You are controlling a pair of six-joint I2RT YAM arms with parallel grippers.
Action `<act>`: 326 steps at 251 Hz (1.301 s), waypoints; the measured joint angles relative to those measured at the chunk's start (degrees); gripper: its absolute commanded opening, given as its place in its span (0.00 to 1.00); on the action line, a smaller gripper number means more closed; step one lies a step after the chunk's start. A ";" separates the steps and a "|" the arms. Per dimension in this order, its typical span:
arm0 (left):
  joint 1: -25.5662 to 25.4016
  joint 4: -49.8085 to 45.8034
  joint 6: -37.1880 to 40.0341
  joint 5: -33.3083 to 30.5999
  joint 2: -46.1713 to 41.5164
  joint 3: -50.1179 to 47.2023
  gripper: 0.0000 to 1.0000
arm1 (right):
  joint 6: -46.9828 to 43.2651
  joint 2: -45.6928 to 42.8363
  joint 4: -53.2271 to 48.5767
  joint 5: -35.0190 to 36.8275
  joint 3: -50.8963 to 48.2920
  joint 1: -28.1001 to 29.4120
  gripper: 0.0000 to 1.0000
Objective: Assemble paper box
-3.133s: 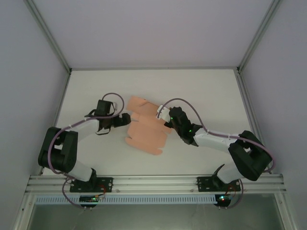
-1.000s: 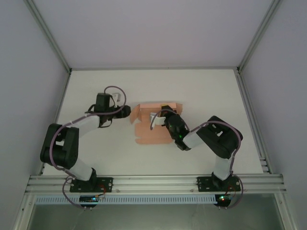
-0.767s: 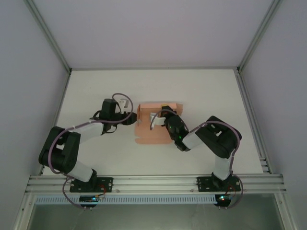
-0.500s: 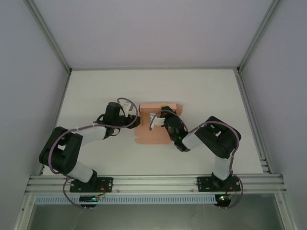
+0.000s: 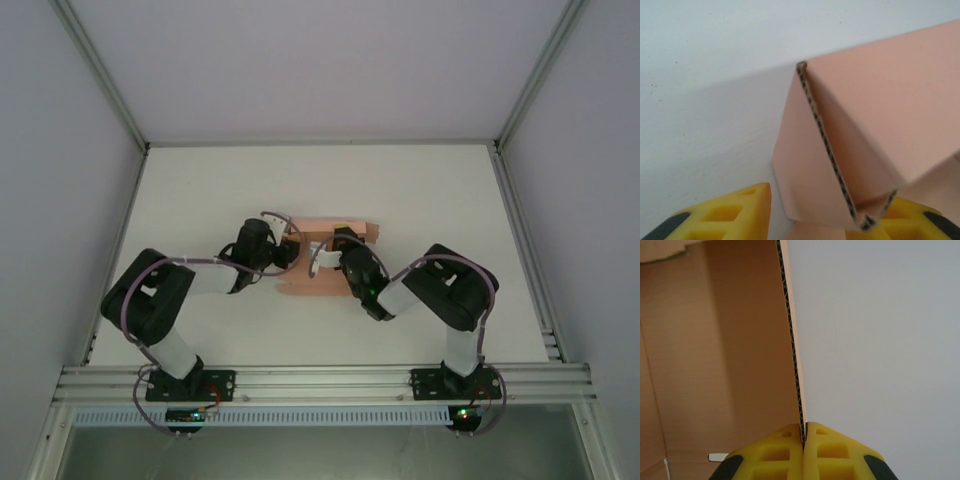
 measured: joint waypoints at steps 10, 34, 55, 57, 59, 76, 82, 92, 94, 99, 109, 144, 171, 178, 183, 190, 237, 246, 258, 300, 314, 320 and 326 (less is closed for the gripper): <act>-0.37 0.76 0.02 -1.01 0.59 0.07 0.32 | 0.00 0.13 0.04 0.24 0.00 0.20 0.00; -0.98 3.19 0.00 -3.30 1.92 0.17 0.25 | 0.02 0.20 0.00 0.83 0.00 0.48 0.00; -1.31 4.66 0.24 -5.09 2.89 0.48 0.17 | 0.20 0.24 -0.04 1.22 0.02 0.59 0.00; -1.36 4.76 0.09 -5.18 2.97 0.52 0.16 | 0.22 0.24 -0.04 1.29 0.02 0.59 0.00; -1.40 4.85 0.02 -5.53 3.15 0.63 0.18 | 0.22 0.24 -0.07 1.31 0.02 0.59 0.00; -1.66 5.18 -0.11 -7.04 4.13 1.60 0.15 | 0.33 0.24 -0.28 1.60 0.02 0.59 0.00; -1.81 5.31 -0.13 -7.76 4.55 2.03 0.13 | 0.46 0.24 -0.42 1.64 0.07 0.59 0.00; -2.16 5.53 -0.42 -9.16 5.25 2.67 0.08 | 0.85 0.24 -0.55 1.68 0.13 0.59 0.00; -2.25 5.62 -0.57 -9.60 5.46 2.80 0.07 | 0.94 0.24 -0.61 1.68 0.13 0.59 0.00; -2.47 5.81 -0.48 -10.21 5.73 2.99 0.03 | 1.16 0.24 -0.76 1.70 0.20 0.59 0.00; -2.95 6.19 -0.83 -11.98 6.27 3.45 0.00 | 1.62 0.24 -1.07 1.84 0.31 0.63 0.00; -4.79 7.67 -2.64 -17.55 7.72 4.07 0.00 | 3.15 0.24 -1.77 2.38 0.50 0.74 0.00; -5.53 7.78 -3.98 -20.20 8.74 5.07 0.00 | 3.76 0.24 -2.14 2.56 0.79 0.74 0.00; -5.55 7.82 -4.13 -20.31 8.96 5.25 0.00 | 3.91 0.24 -2.21 2.56 0.79 0.74 0.00; -5.55 7.96 -4.17 -20.33 9.07 5.33 0.02 | 3.98 0.24 -2.27 2.56 0.81 0.74 0.00; -5.55 8.04 -4.17 -20.33 9.14 5.38 0.12 | 4.13 0.24 -2.40 2.56 0.83 0.74 0.00; -4.81 7.02 -5.20 -20.68 9.14 5.70 0.31 | 4.76 0.17 -2.47 2.47 0.83 0.74 0.00; -4.79 6.97 -5.07 -20.70 9.14 5.77 0.27 | 4.76 0.13 -2.60 2.47 0.83 0.74 0.00; -4.79 6.93 -4.61 -20.48 9.14 5.84 0.18 | 4.76 0.11 -2.62 2.32 0.83 0.74 0.00; -5.18 6.36 -3.28 -20.13 9.51 6.78 0.00 | 5.49 -0.11 -3.52 1.88 1.18 0.70 0.00; -5.18 6.25 -3.04 -20.17 9.68 7.06 0.00 | 6.38 -0.59 -4.28 1.88 1.20 0.68 0.13; -5.18 6.29 -3.04 -20.28 9.73 7.06 0.00 | 7.21 -0.96 -4.74 1.88 1.20 0.68 0.19; -5.18 6.29 -3.06 -20.35 9.73 7.06 0.00 | 7.69 -1.33 -5.31 1.77 1.20 0.68 0.25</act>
